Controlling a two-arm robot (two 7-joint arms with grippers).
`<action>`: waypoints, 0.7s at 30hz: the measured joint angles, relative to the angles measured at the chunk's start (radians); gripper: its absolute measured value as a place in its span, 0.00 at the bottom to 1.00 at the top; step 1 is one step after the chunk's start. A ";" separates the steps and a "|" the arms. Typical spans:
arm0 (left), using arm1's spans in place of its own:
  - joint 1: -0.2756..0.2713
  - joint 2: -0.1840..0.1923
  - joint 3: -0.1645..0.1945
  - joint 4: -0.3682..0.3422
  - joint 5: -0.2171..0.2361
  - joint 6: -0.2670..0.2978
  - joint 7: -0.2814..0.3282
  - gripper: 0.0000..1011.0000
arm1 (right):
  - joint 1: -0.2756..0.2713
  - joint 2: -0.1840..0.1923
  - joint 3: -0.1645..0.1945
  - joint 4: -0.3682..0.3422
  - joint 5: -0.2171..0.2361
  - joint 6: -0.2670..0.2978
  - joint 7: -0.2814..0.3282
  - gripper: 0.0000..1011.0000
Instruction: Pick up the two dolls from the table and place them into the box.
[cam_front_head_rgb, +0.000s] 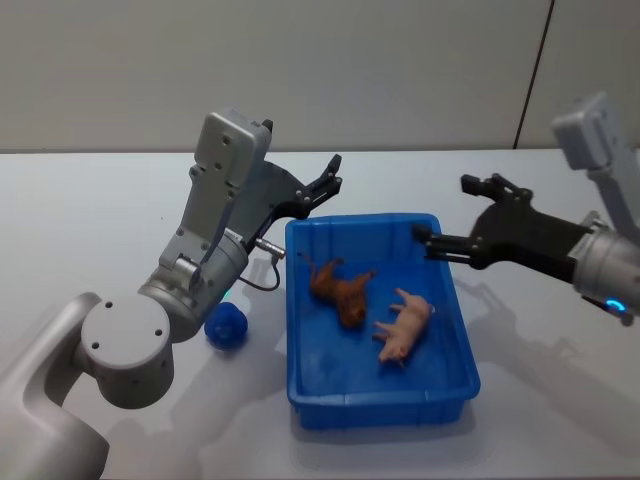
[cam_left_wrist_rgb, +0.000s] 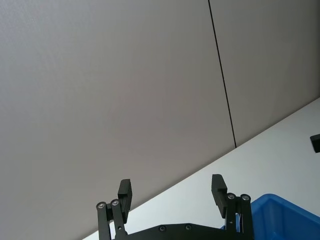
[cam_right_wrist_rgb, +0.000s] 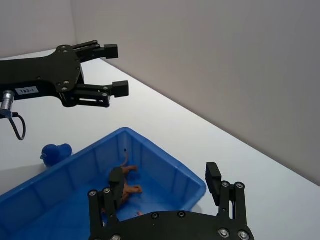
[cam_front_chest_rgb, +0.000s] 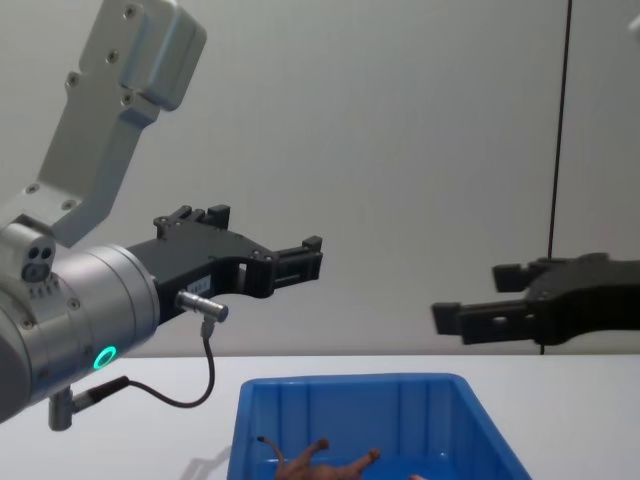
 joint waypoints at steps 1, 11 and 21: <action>0.000 0.000 0.000 0.000 0.000 0.000 0.000 0.99 | -0.004 0.005 0.003 -0.001 0.003 -0.003 -0.001 0.99; 0.001 0.000 0.000 0.000 0.000 0.000 0.000 0.99 | -0.046 0.059 0.034 -0.007 0.053 -0.047 -0.017 0.99; 0.042 0.039 -0.011 -0.045 -0.010 0.023 0.019 0.99 | -0.066 0.084 0.049 -0.010 0.075 -0.066 -0.025 0.99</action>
